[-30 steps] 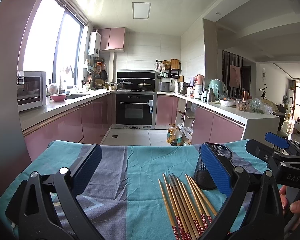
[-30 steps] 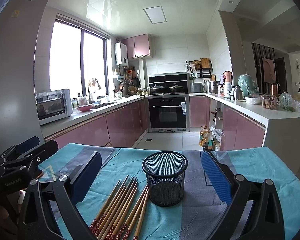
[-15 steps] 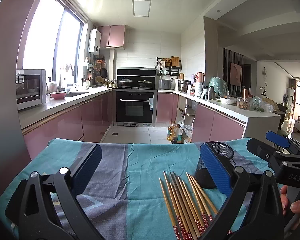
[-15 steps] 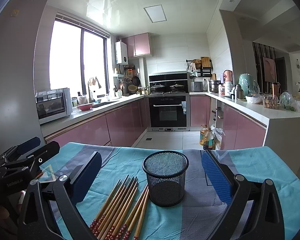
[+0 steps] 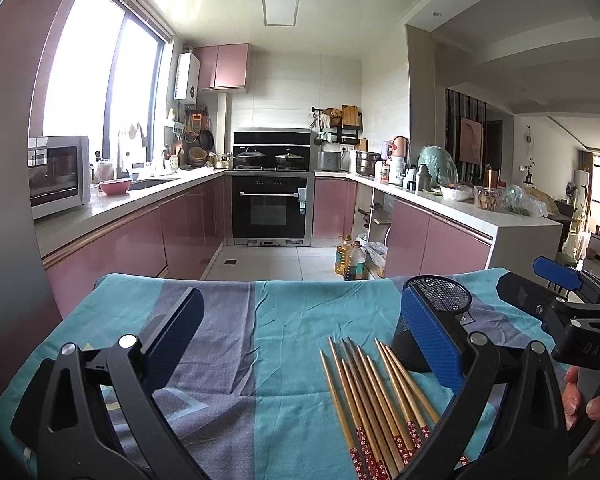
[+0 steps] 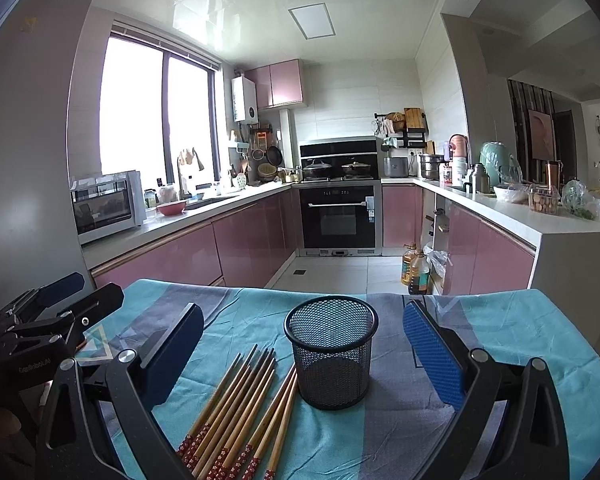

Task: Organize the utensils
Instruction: 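Grasp one wooden chopstick with the right tool while the left tool grasps another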

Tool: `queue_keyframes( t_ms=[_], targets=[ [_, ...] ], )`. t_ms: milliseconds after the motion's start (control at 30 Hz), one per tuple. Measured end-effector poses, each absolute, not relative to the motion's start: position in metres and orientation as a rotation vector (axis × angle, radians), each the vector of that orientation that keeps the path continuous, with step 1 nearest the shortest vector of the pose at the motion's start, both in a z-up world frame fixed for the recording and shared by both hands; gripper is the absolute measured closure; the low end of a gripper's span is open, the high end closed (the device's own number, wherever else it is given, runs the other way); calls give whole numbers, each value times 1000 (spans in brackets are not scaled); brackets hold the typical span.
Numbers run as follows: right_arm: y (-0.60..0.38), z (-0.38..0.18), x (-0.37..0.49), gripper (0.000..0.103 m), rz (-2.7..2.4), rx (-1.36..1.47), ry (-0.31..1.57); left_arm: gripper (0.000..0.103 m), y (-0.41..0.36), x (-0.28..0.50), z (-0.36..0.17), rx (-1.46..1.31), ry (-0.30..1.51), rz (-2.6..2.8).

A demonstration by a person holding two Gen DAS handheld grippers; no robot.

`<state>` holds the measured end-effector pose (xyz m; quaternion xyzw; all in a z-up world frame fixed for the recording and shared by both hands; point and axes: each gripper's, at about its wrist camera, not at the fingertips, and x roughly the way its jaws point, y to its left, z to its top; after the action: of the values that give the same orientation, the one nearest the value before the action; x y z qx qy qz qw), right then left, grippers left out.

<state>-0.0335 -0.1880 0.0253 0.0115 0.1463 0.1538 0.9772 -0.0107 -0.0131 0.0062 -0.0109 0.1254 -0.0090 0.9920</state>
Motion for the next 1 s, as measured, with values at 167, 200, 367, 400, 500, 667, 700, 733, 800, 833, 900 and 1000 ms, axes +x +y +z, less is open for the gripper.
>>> queue_keyframes(
  t_ms=[167,200,367,400,500,667,700,733,800,833,900,1000],
  targets=[
    [-184,14,-29,6,351,-17,384,6,-9,-1,-2,-14,318,-30],
    [-183,9,-27,6,362,-23,415,6,-8,2,-5,-12,339,-38],
    [-174,-20,-11,15,386,-74,603,6,-6,22,-29,15,472,-70],
    [-171,-28,-8,21,388,-81,643,6,-7,27,-34,24,502,-74],
    [-166,-46,1,33,399,-105,737,14,-7,41,-50,43,576,-97],
    [-157,-65,11,50,403,-137,818,26,-12,66,-80,64,699,-134],
    [-156,-68,12,54,402,-137,834,29,-14,71,-86,75,721,-136],
    [-155,-70,15,57,404,-140,842,30,-15,75,-91,85,741,-139],
    [-153,-73,18,59,400,-151,859,35,-19,84,-101,98,776,-144],
    [-152,-75,19,61,400,-153,870,36,-21,87,-104,104,791,-152],
    [-153,-76,20,63,402,-148,890,39,-26,93,-110,118,820,-165],
    [-152,-76,24,69,398,-159,895,45,-33,100,-117,143,857,-189]
  ],
)
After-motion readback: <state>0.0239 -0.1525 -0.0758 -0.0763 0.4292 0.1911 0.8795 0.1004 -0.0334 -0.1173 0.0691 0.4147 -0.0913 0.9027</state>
